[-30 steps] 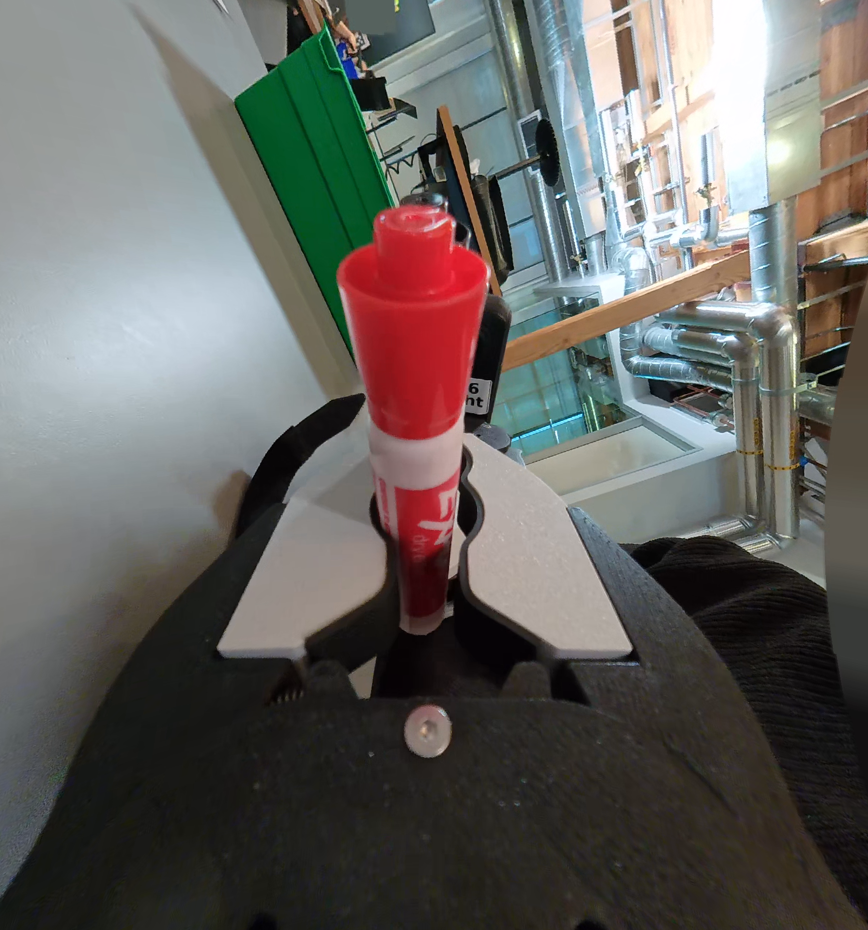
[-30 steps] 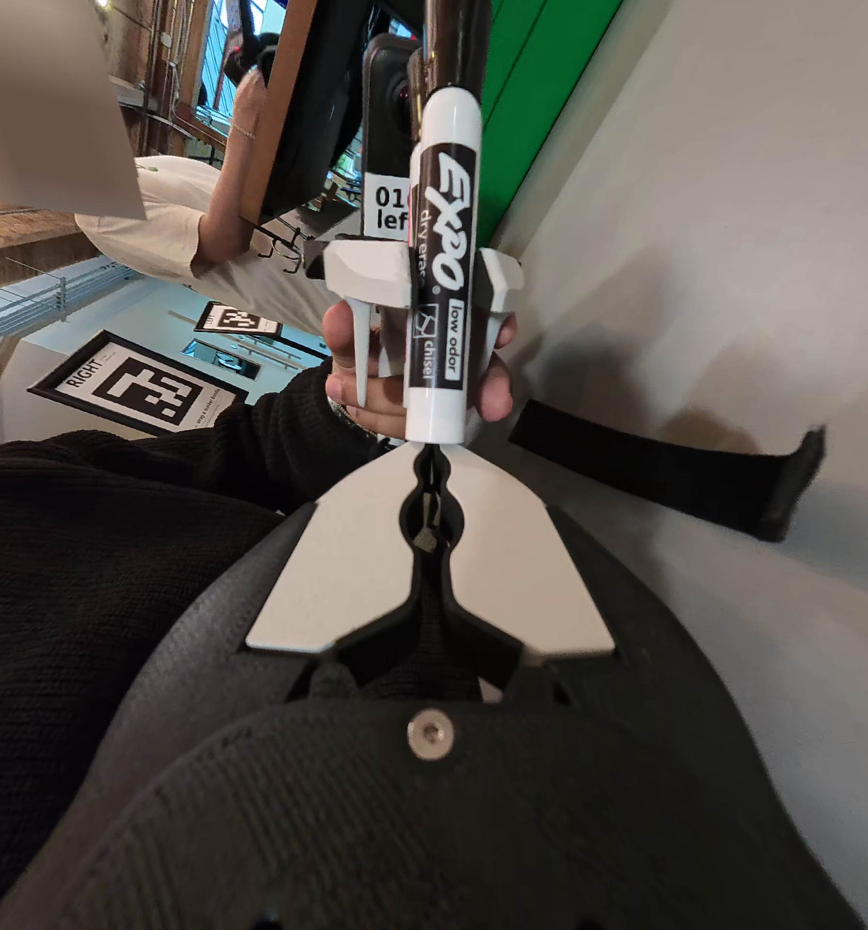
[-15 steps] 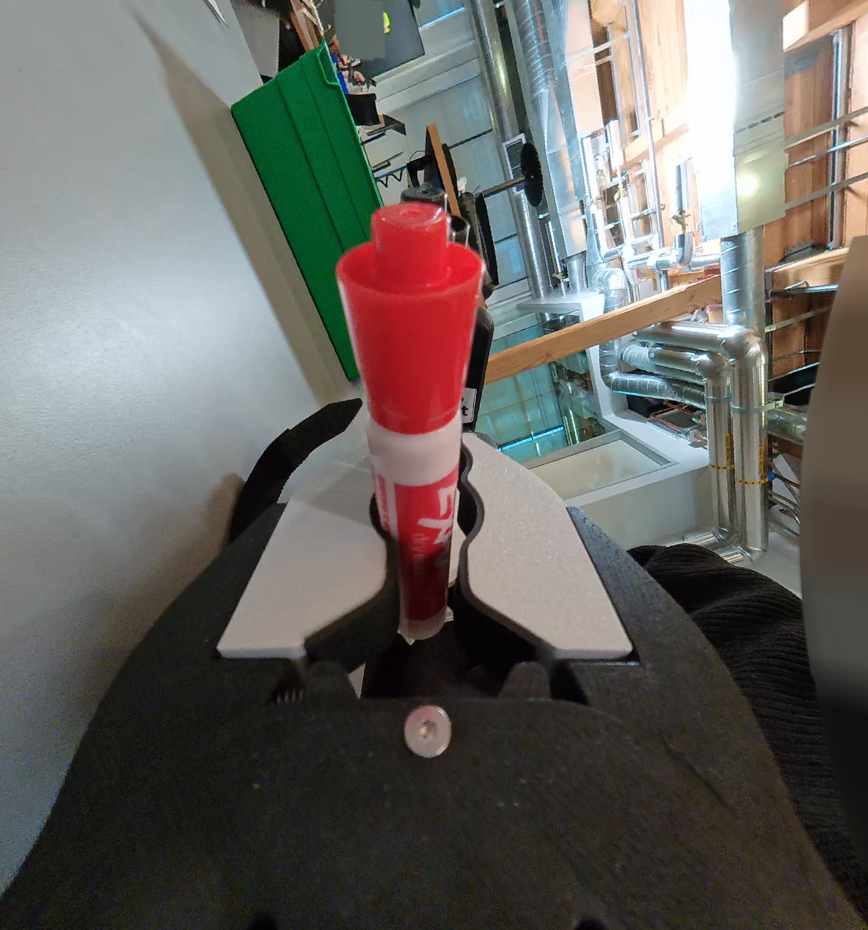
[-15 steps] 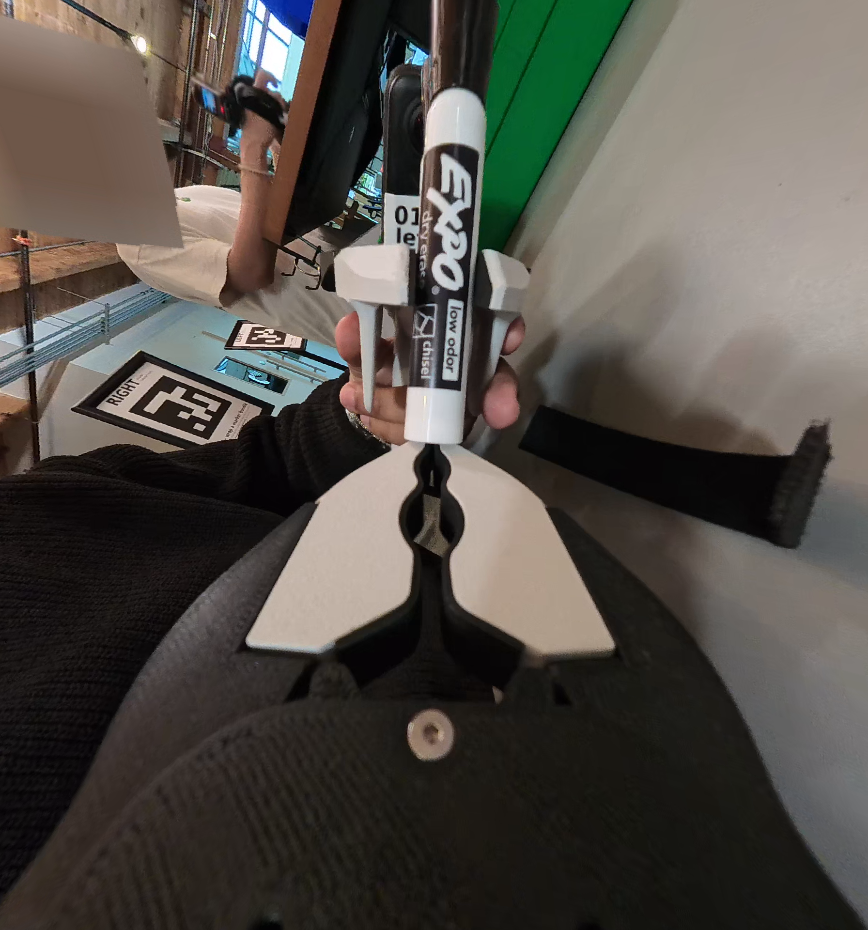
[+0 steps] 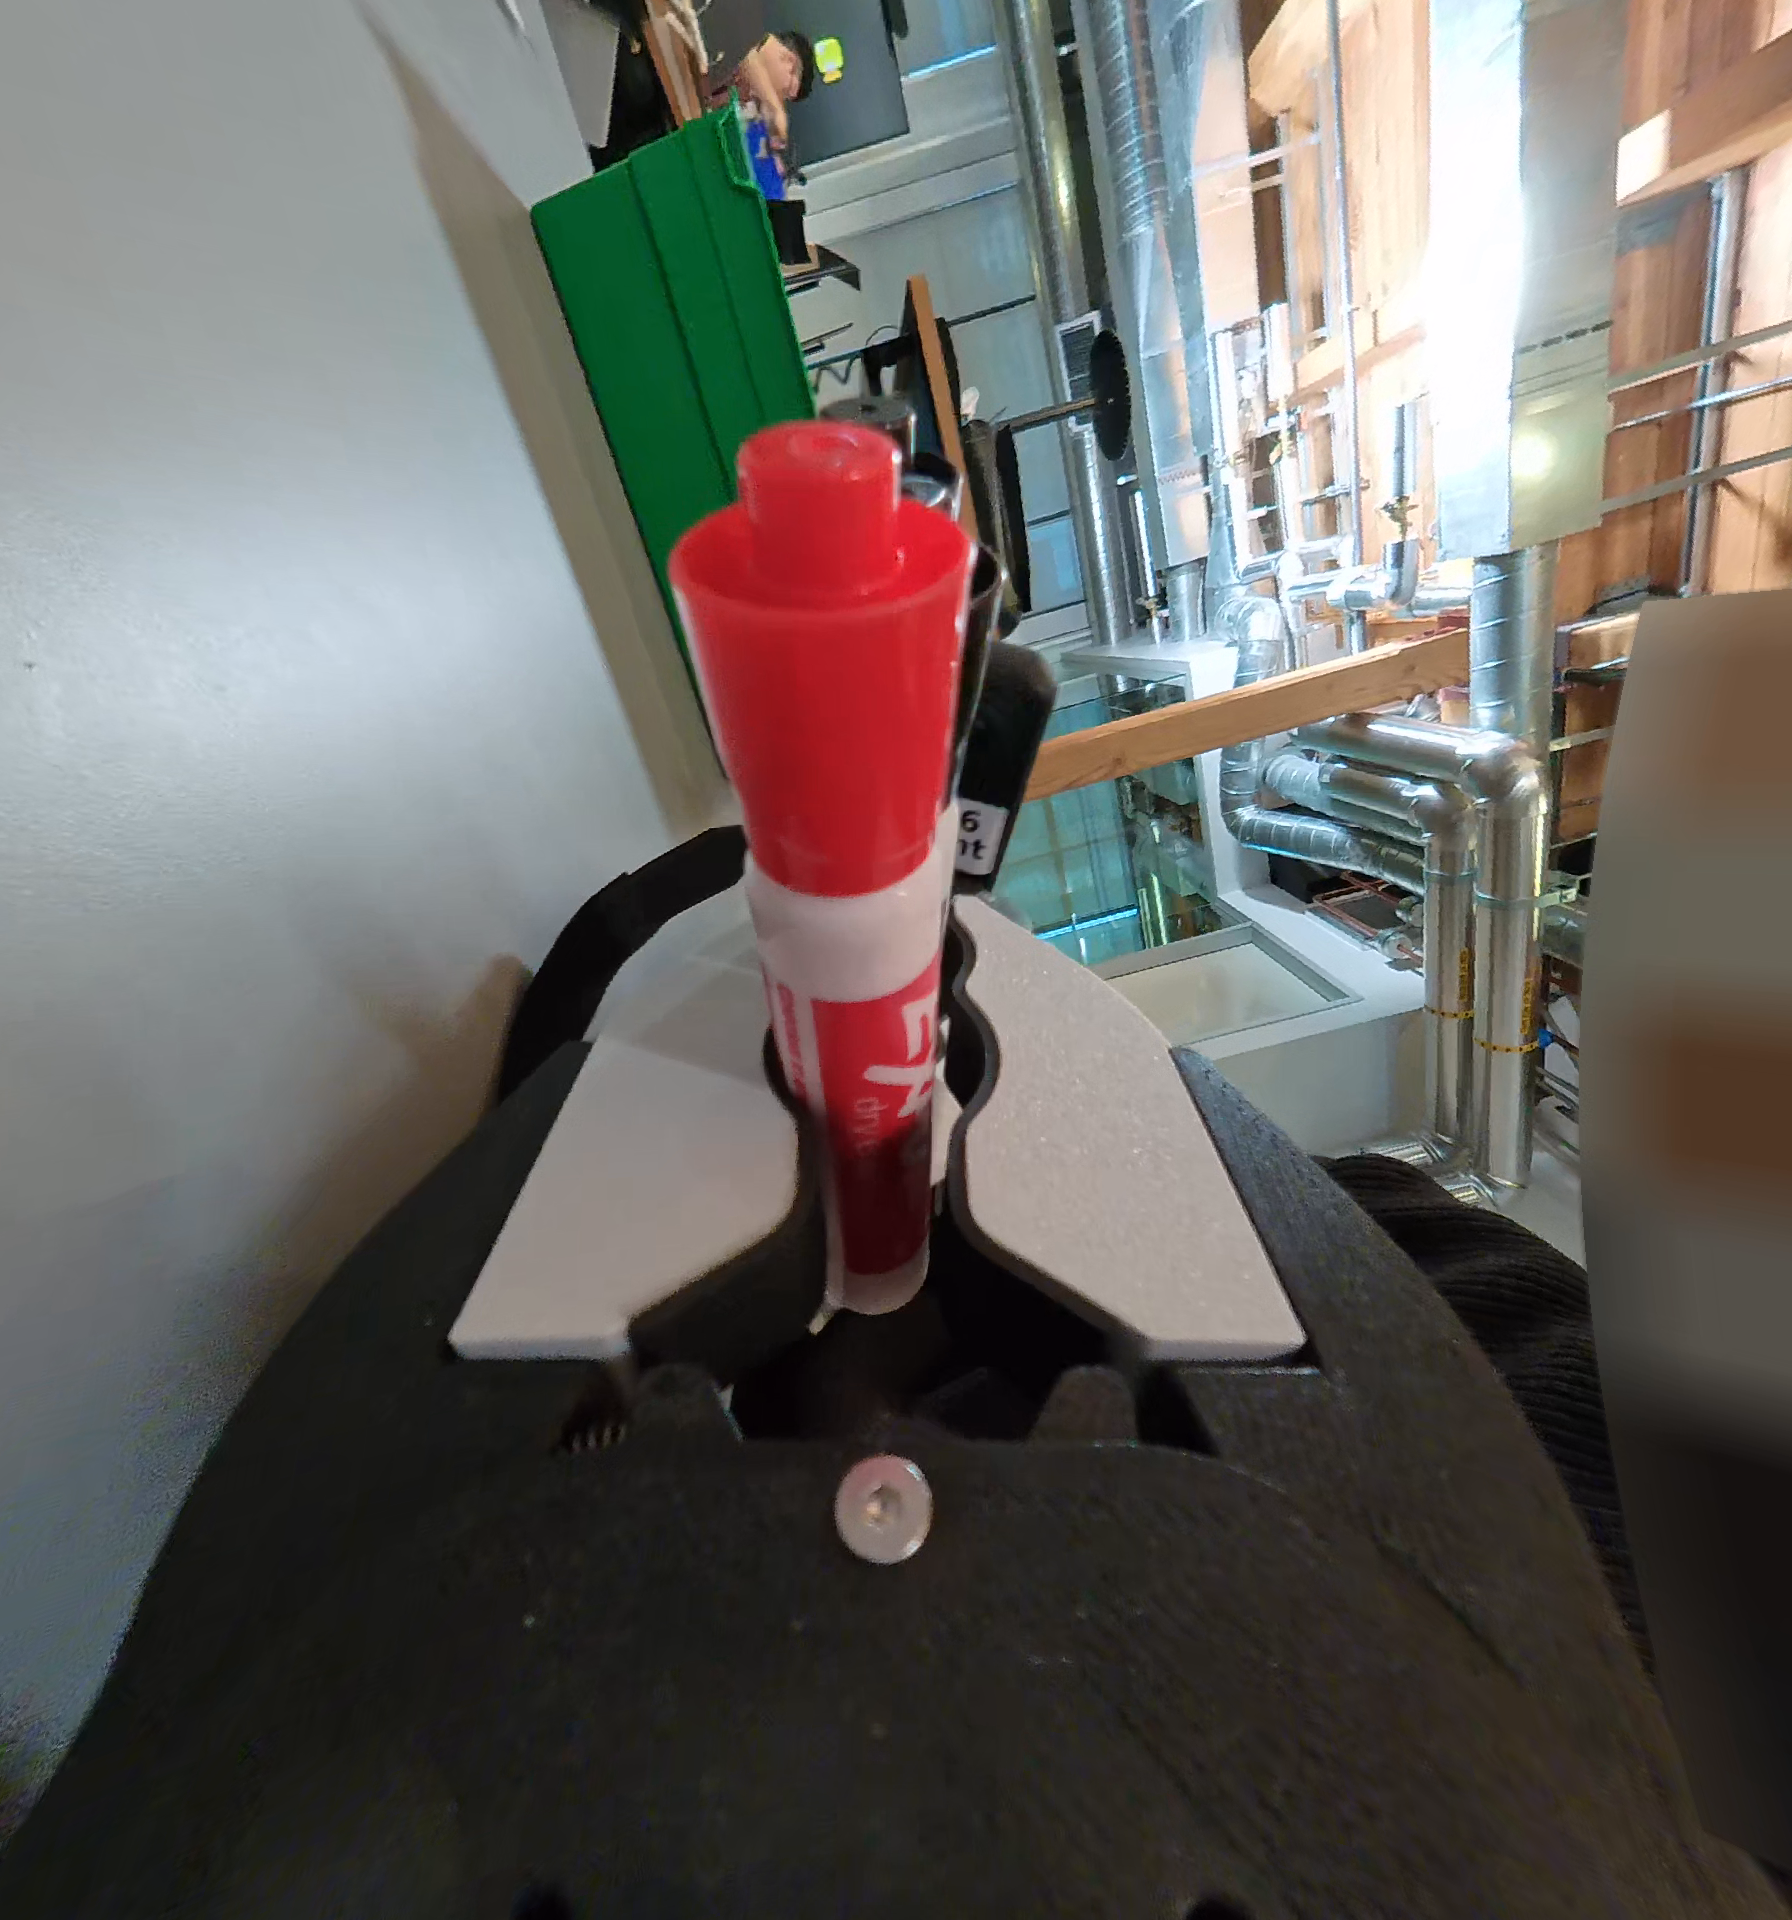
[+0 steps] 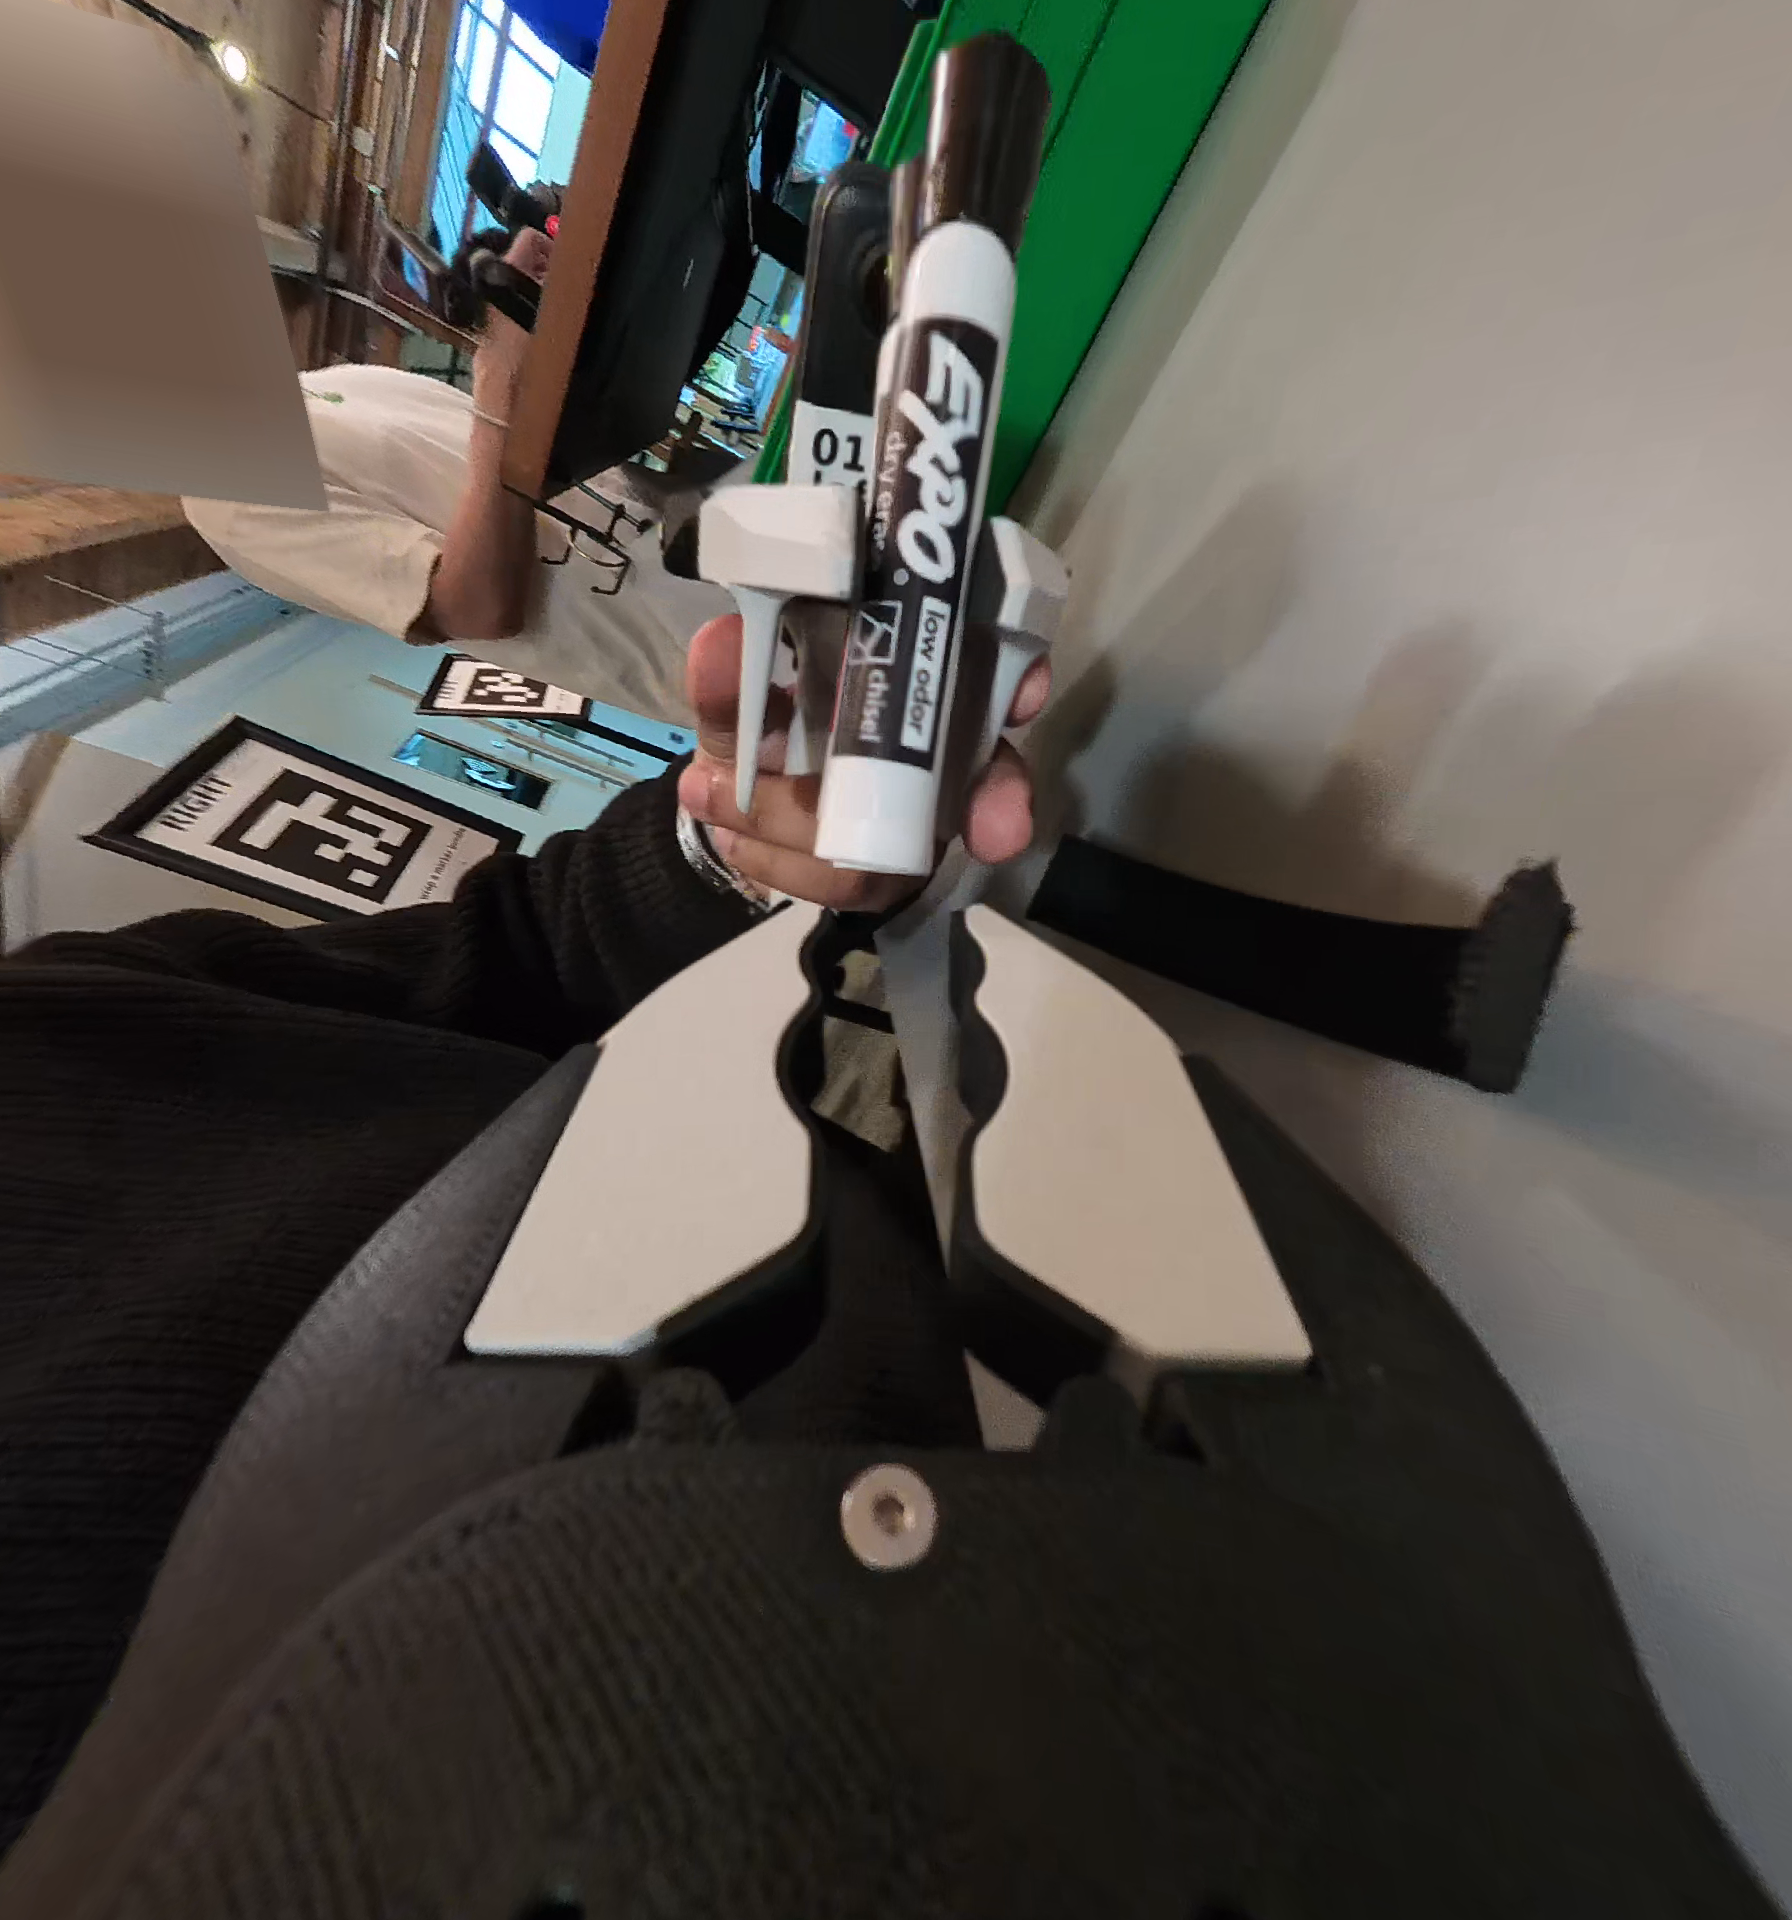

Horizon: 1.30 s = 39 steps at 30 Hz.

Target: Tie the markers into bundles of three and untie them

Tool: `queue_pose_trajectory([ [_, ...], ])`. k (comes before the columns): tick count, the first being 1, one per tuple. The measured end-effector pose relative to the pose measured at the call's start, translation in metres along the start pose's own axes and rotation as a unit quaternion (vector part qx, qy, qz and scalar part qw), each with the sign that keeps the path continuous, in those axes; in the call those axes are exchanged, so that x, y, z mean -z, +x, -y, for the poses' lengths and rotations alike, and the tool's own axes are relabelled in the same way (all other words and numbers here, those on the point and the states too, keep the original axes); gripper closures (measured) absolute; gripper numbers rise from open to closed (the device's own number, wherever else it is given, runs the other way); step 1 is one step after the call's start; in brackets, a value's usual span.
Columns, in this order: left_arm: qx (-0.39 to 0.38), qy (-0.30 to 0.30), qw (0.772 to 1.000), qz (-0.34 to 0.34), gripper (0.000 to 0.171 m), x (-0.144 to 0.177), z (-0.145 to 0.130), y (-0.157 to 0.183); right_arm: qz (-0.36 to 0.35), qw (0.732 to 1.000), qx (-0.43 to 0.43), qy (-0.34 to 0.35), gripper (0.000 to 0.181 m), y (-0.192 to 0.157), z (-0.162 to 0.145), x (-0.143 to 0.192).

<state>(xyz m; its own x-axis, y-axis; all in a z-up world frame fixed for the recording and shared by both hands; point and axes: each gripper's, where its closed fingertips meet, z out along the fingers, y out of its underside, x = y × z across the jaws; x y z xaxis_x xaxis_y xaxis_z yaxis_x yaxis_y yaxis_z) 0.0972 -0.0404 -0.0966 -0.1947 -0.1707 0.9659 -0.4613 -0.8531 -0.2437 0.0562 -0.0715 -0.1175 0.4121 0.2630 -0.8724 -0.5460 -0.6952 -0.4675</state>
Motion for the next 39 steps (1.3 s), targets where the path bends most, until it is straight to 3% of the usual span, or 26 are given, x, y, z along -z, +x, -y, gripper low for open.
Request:
queue_pose_trajectory([
  [9,-0.002,-0.029,1.0,0.005,0.151,-0.003,-0.009,0.001,-0.03,0.998,0.063,0.009,0.153,0.005,0.014,0.022],
  [21,0.001,-0.044,0.999,-0.004,0.151,-0.006,-0.017,0.003,0.001,0.998,0.04,-0.052,0.137,-0.002,-0.012,-0.002],
  [29,-0.026,-0.103,0.993,0.043,0.151,-0.013,-0.04,-0.01,-0.039,0.994,0.069,-0.078,0.139,0.007,-0.019,-0.001],
  [35,-0.027,-0.109,0.992,0.058,0.151,-0.014,-0.044,-0.014,-0.047,0.992,0.059,-0.101,0.135,0.011,-0.028,-0.006],
  [39,-0.013,-0.104,0.992,0.076,0.152,-0.014,-0.044,-0.019,-0.071,0.99,0.058,-0.11,0.146,0.019,-0.032,-0.006],
])
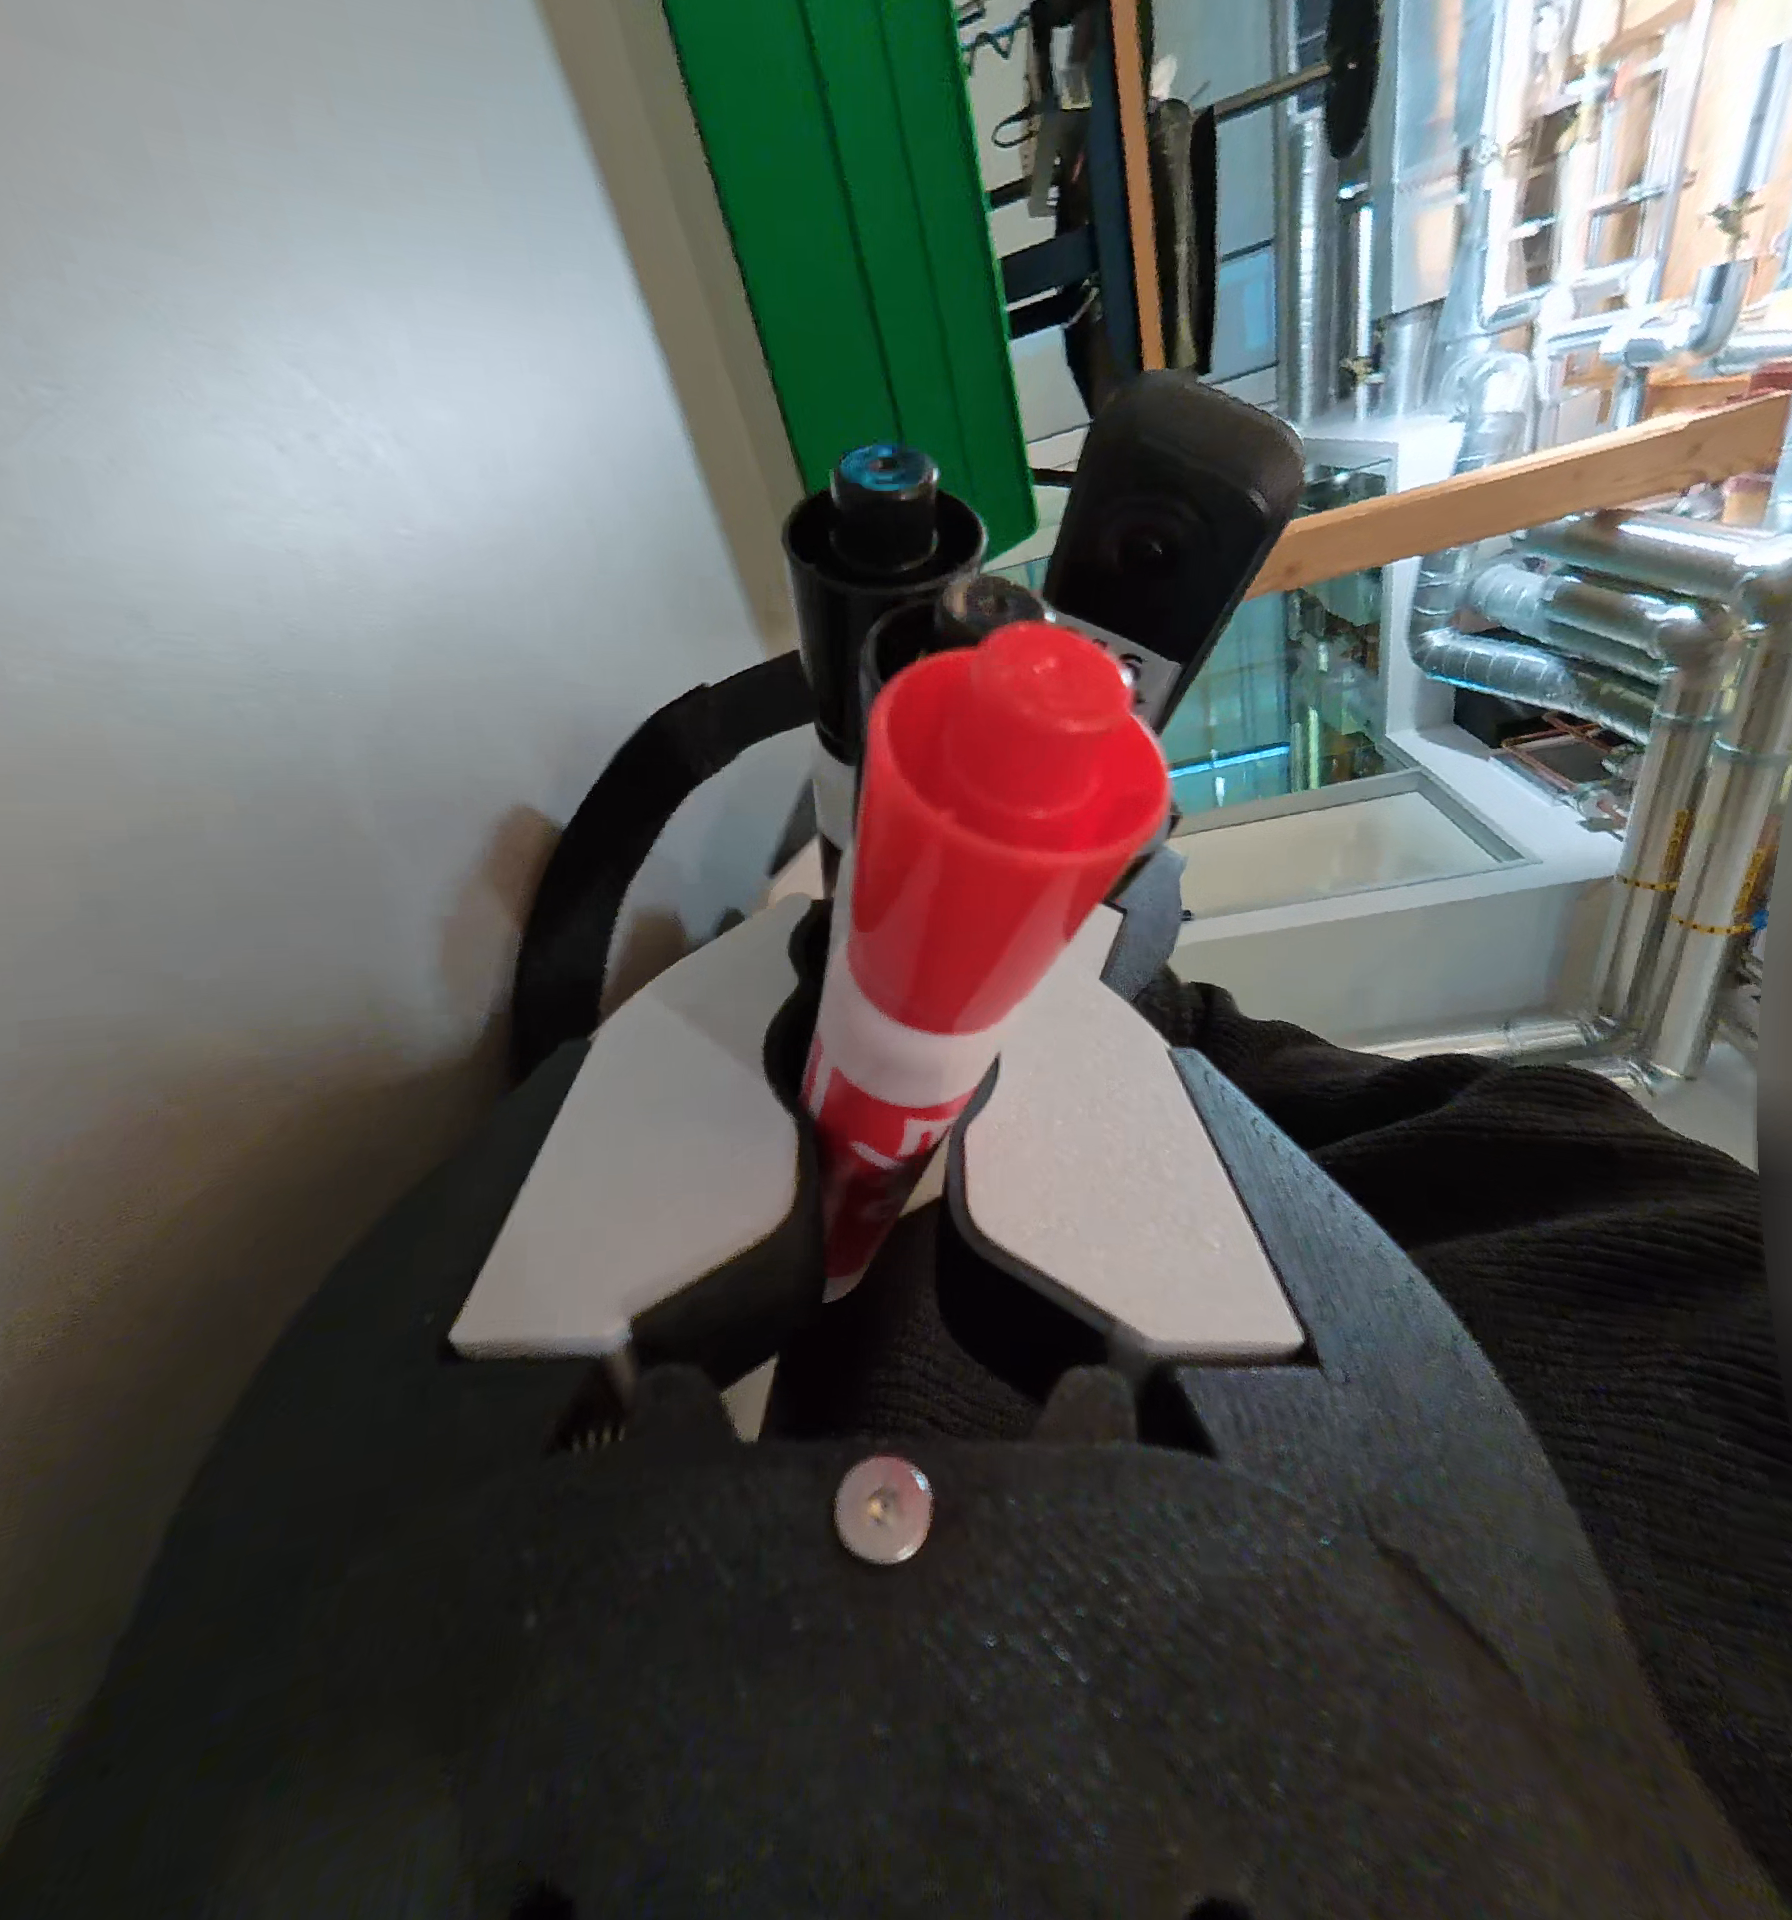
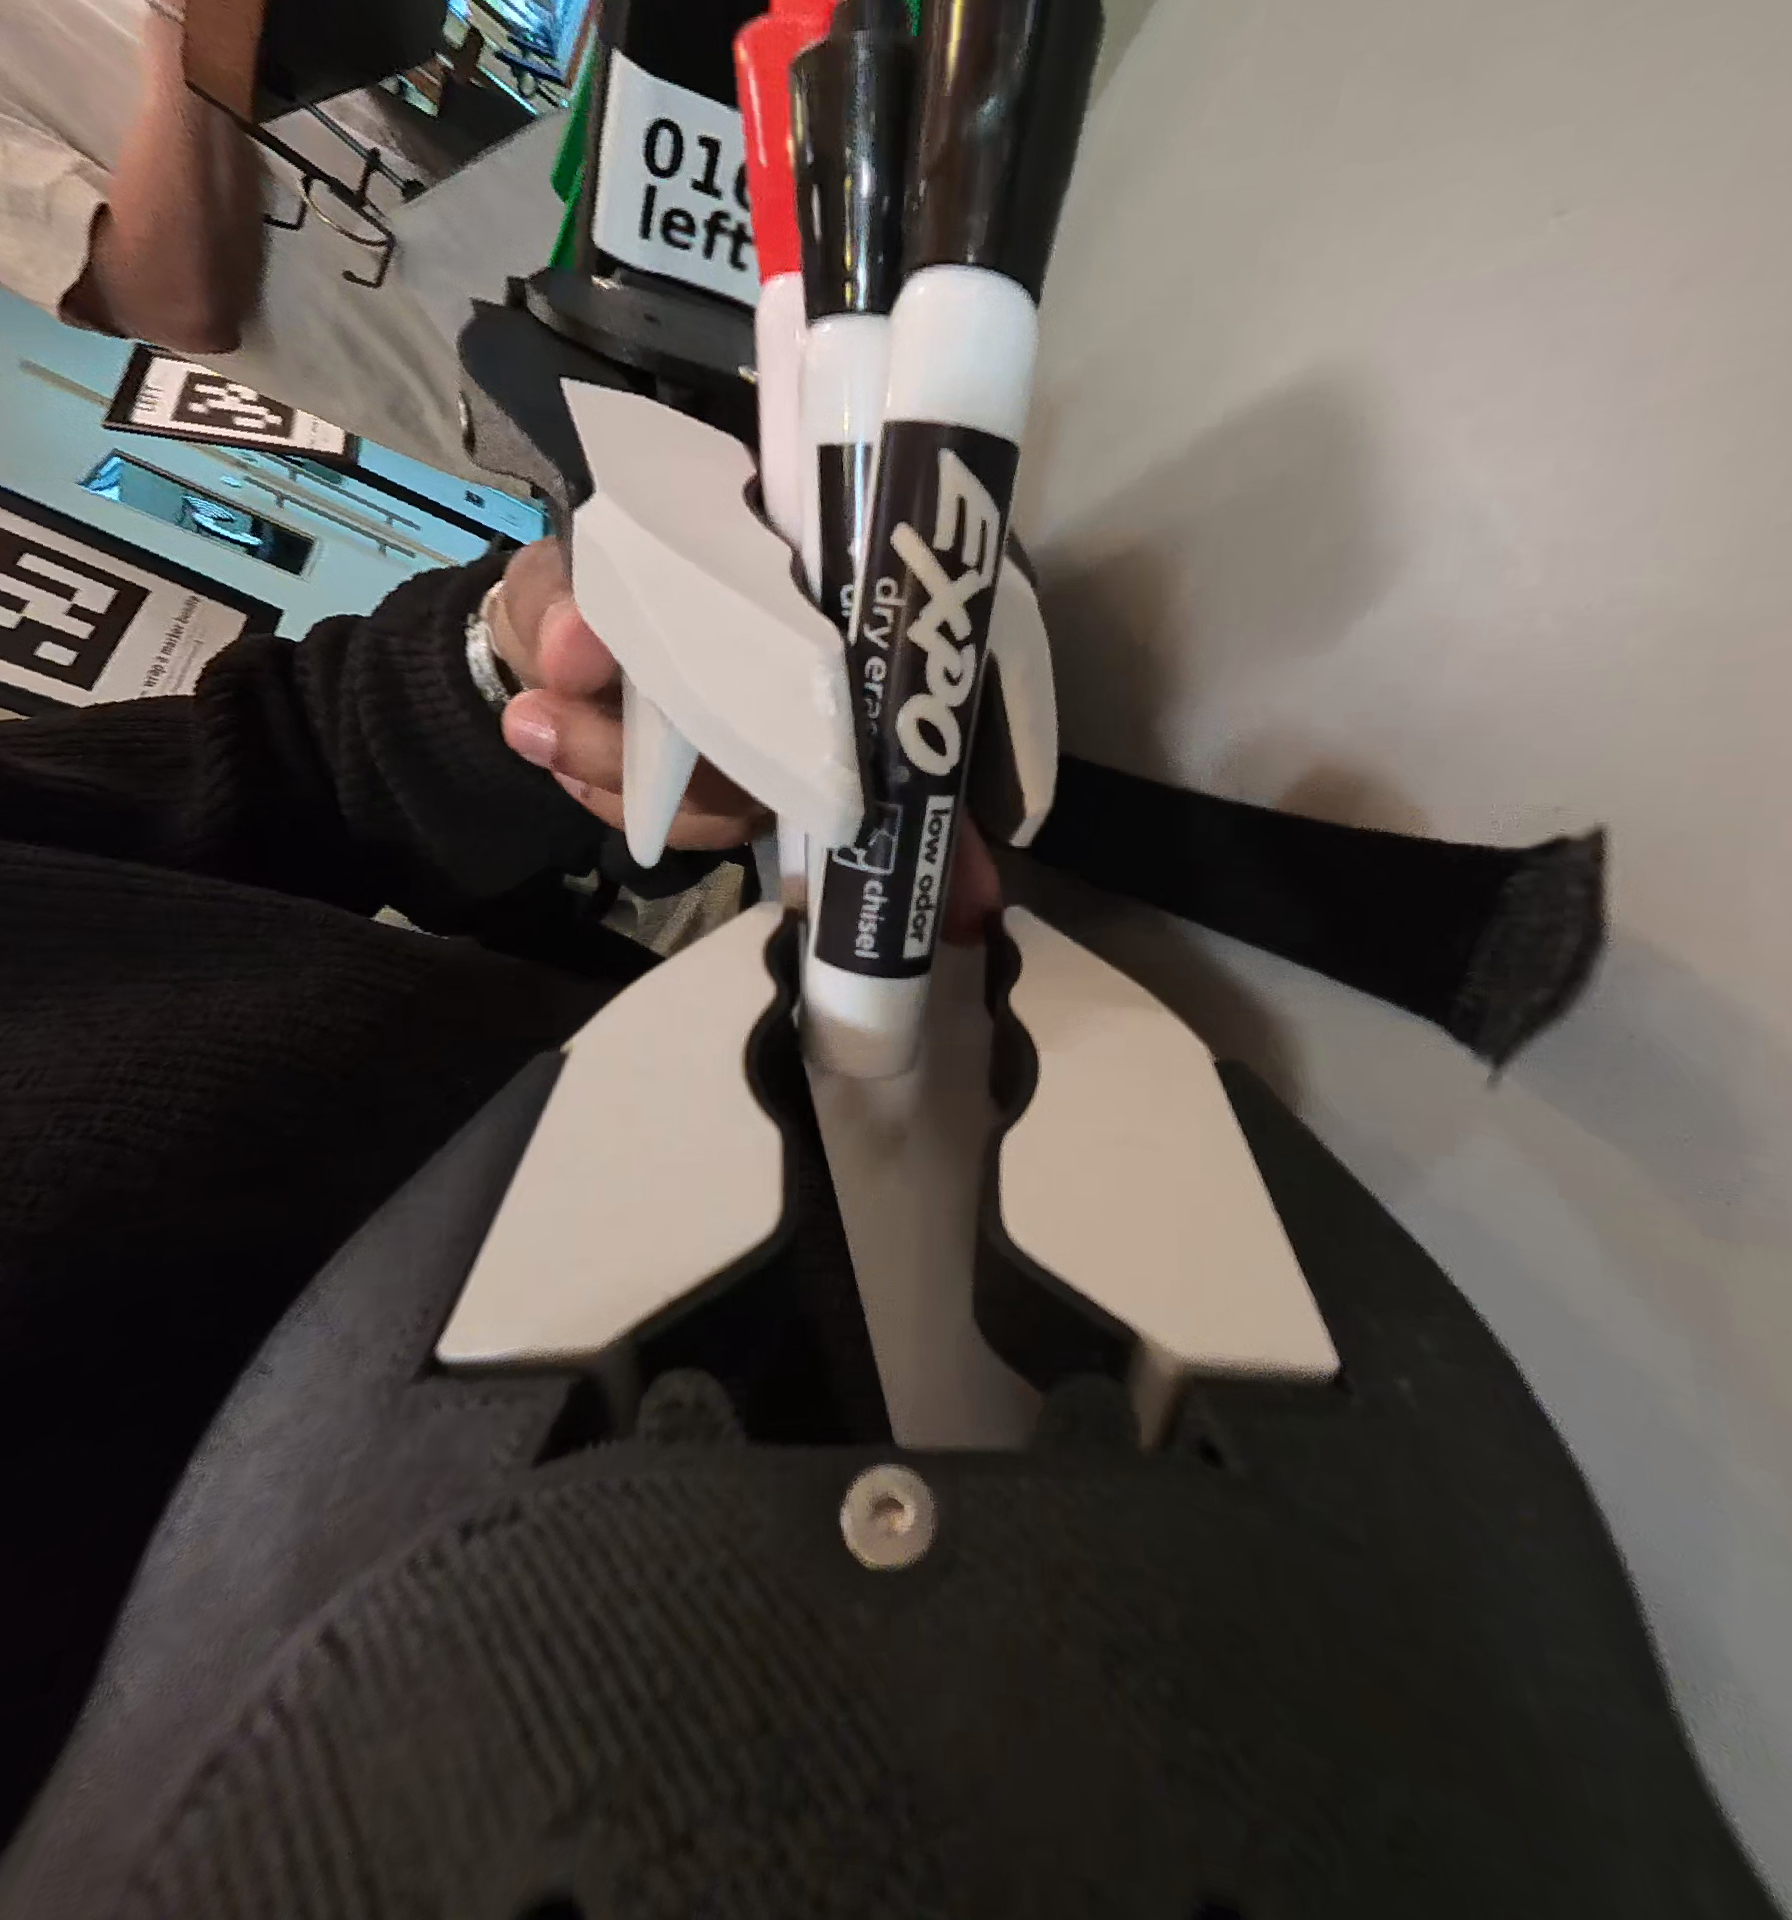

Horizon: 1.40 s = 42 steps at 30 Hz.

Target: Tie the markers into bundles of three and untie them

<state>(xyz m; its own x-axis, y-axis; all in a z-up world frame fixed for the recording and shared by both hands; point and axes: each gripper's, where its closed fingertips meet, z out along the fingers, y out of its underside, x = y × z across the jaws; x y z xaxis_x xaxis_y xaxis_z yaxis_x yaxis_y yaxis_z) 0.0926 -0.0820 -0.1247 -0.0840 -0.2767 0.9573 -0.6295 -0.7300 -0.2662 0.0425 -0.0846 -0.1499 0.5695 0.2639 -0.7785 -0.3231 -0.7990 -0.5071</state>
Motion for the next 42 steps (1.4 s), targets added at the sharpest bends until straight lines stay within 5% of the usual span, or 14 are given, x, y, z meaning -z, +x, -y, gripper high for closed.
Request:
queue_pose_trajectory([
  [3,0.005,-0.001,1.0,0.005,0.152,-0.001,-0.001,-0.002,0.012,1.0,-0.011,-0.008,0.161,-0.003,-0.003,-0.001],
  [21,0.056,0.026,0.997,-0.04,0.151,0.002,0.007,0.002,0.11,0.986,-0.117,0.039,0.161,-0.016,0.009,-0.001],
  [24,0.062,0.029,0.997,-0.045,0.151,0.003,0.008,0.002,0.121,0.984,-0.123,0.043,0.148,-0.018,0.011,0.001],
  [33,0.06,0.039,0.996,-0.045,0.152,0.007,0.013,0.002,0.085,0.992,-0.083,0.03,0.14,-0.012,0.008,0.007],
  [39,0.058,0.041,0.996,-0.049,0.152,0.01,0.015,0.004,0.054,0.992,-0.041,-0.106,0.14,0.004,-0.032,0.036],
  [42,0.059,0.038,0.996,-0.051,0.152,0.009,0.015,0.005,0.023,0.997,-0.056,-0.046,0.143,0.024,-0.011,0.056],
])
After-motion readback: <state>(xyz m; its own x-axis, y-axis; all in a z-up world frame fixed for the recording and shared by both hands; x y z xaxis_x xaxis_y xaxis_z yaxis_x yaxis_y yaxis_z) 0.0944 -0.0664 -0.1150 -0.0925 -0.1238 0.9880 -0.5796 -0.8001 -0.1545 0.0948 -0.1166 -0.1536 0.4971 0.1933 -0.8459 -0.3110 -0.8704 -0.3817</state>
